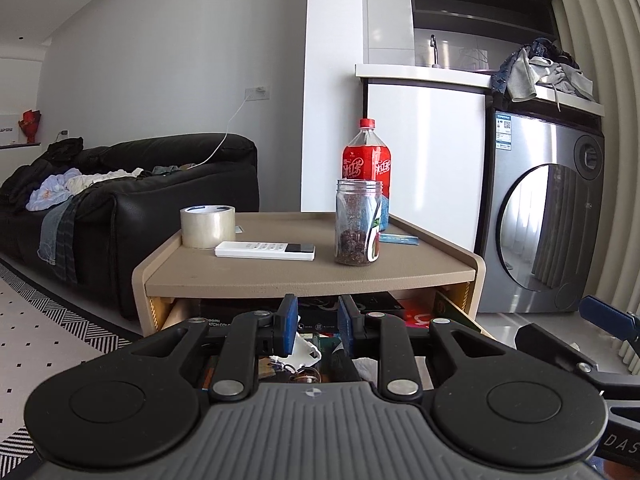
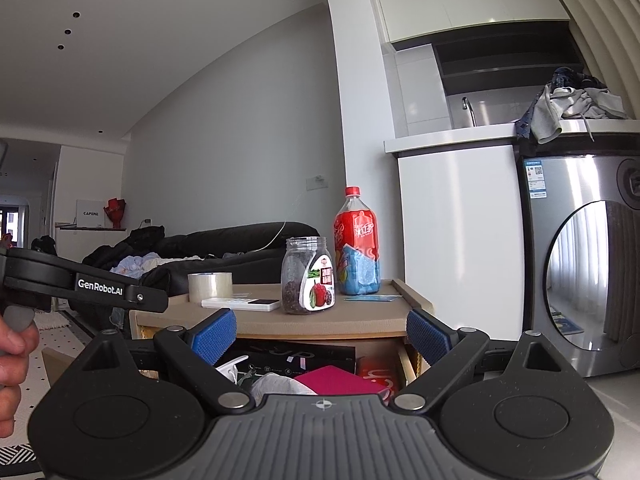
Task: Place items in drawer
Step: 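Open the left gripper to drop the car key into the drawer, then withdraw the left gripper and move it to the drawer knob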
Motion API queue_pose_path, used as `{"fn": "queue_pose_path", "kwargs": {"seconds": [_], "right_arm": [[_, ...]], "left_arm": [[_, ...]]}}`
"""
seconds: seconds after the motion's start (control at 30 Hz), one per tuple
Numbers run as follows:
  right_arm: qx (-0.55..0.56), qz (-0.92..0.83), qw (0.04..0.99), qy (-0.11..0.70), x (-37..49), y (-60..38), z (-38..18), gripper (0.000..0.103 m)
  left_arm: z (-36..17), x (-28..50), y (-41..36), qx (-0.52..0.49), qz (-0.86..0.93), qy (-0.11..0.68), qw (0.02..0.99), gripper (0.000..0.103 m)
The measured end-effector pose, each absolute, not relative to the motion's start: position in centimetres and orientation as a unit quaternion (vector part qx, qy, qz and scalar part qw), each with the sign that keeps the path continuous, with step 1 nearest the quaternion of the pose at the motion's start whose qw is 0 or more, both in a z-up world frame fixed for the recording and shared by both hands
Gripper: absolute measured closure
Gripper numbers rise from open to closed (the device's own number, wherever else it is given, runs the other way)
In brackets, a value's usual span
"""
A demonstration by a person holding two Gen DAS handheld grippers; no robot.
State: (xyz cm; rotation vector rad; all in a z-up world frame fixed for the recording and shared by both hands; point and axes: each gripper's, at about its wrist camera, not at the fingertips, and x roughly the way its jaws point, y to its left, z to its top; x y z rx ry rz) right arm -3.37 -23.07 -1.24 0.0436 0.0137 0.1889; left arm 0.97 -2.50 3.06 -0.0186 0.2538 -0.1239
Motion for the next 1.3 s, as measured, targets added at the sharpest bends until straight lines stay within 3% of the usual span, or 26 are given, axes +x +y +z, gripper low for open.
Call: {"fn": "queue_pose_path", "kwargs": {"seconds": [1.3], "right_arm": [[0.054, 0.073, 0.995, 0.034, -4.5, -23.5, -2.1, 0.008]], "left_arm": [[-4.1, -5.9, -4.5, -0.013, 0.026, 0.124, 0.992, 0.075]]}}
